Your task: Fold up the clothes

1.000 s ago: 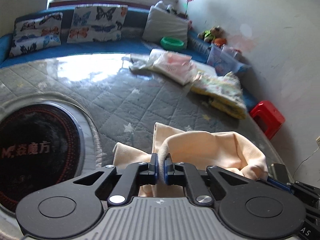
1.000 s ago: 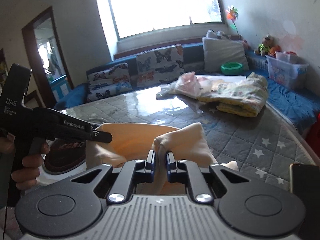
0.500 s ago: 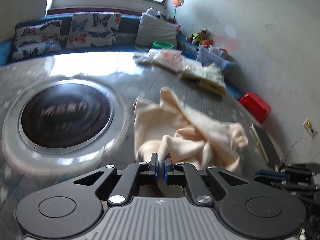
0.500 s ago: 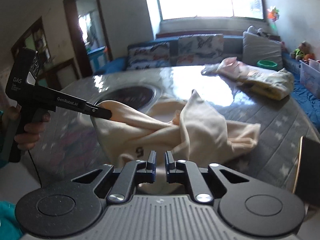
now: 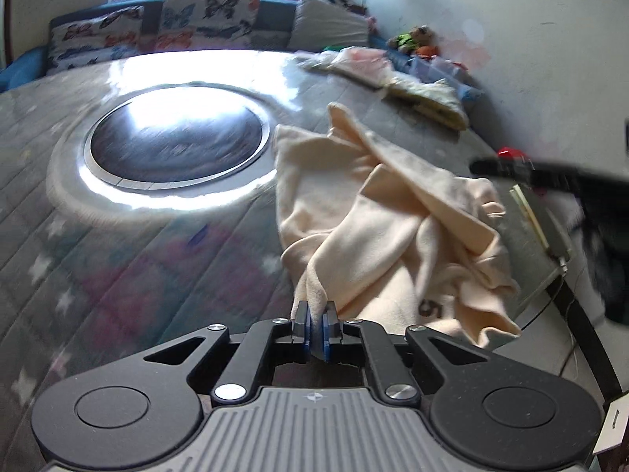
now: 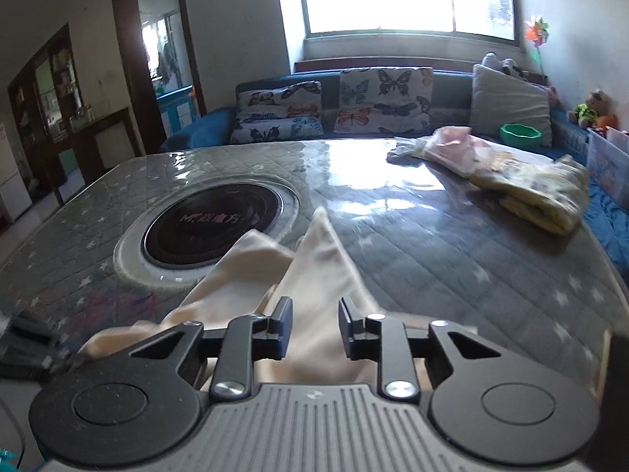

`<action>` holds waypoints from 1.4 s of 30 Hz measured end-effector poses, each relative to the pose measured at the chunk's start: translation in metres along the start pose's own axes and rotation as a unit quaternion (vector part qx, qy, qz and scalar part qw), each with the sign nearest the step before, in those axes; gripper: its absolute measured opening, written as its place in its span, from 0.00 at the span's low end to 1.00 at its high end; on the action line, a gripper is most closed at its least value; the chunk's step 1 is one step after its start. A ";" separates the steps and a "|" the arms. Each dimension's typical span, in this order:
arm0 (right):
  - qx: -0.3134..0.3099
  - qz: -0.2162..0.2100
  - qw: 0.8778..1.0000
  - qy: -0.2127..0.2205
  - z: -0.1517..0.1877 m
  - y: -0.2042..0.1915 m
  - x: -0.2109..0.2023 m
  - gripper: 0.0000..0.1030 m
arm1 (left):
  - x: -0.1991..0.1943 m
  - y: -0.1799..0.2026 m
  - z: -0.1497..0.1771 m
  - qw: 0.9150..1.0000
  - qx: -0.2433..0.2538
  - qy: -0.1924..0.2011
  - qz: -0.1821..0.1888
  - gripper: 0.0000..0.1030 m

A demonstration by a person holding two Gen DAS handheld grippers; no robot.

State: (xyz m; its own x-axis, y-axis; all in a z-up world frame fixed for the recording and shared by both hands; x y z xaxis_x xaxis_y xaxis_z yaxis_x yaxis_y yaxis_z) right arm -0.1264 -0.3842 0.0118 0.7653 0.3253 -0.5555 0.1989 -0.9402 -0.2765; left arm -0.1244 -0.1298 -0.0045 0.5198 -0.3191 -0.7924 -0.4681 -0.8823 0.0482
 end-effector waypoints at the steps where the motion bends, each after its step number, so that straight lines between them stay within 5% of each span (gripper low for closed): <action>1: -0.001 -0.003 1.000 -0.003 -0.006 0.001 0.009 0.31 | -0.001 -0.005 0.004 1.000 -0.004 -0.002 -0.001 0.06; 15: 0.002 -0.006 0.997 -0.077 -0.038 0.005 0.145 0.38 | -0.012 -0.046 0.023 0.999 -0.033 -0.008 -0.036 0.12; 17: 0.011 -0.008 0.996 -0.087 -0.033 0.007 0.152 0.35 | -0.012 -0.048 0.023 0.999 -0.035 -0.008 -0.037 0.18; 18: 0.012 -0.010 0.996 -0.088 -0.031 0.007 0.153 0.26 | -0.012 -0.049 0.023 0.999 -0.035 -0.008 -0.039 0.20; 19: 0.010 -0.013 0.996 -0.086 -0.030 0.005 0.150 0.14 | -0.013 -0.049 0.023 0.999 -0.033 -0.007 -0.041 0.26; 22: -0.002 -0.013 0.997 -0.075 -0.030 0.001 0.139 0.05 | -0.013 -0.050 0.022 0.999 -0.026 -0.005 -0.045 0.34; 28: -0.029 0.020 0.999 -0.032 -0.031 0.006 0.078 0.05 | -0.018 -0.059 0.013 0.999 -0.020 0.011 -0.047 0.48; 35: -0.035 0.090 0.995 0.005 -0.008 0.024 -0.015 0.05 | -0.023 -0.060 -0.005 0.998 -0.004 0.036 -0.050 0.50; 42: -0.001 0.172 0.985 -0.003 0.033 0.054 -0.077 0.05 | -0.005 -0.039 -0.036 0.997 0.025 0.058 -0.050 0.53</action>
State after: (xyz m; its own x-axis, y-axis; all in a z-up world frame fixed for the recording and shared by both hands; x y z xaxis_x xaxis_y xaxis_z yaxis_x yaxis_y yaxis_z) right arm -0.1952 -0.4568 0.0137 0.7840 -0.0127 -0.6207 -0.0711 -0.9951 -0.0694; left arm -0.0832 -0.1067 0.0195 0.6432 -0.2710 -0.7161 -0.4435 -0.8943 -0.0599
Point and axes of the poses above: each gripper's, at about its wrist camera, not at the fingertips, and x roughly the way its jaws point, y to its right, z to its underside, the point moved 6 cm from there along x, roughly the way its jaws point, and after that the axes turned 15 degrees about -z, right-handed, at the moved point
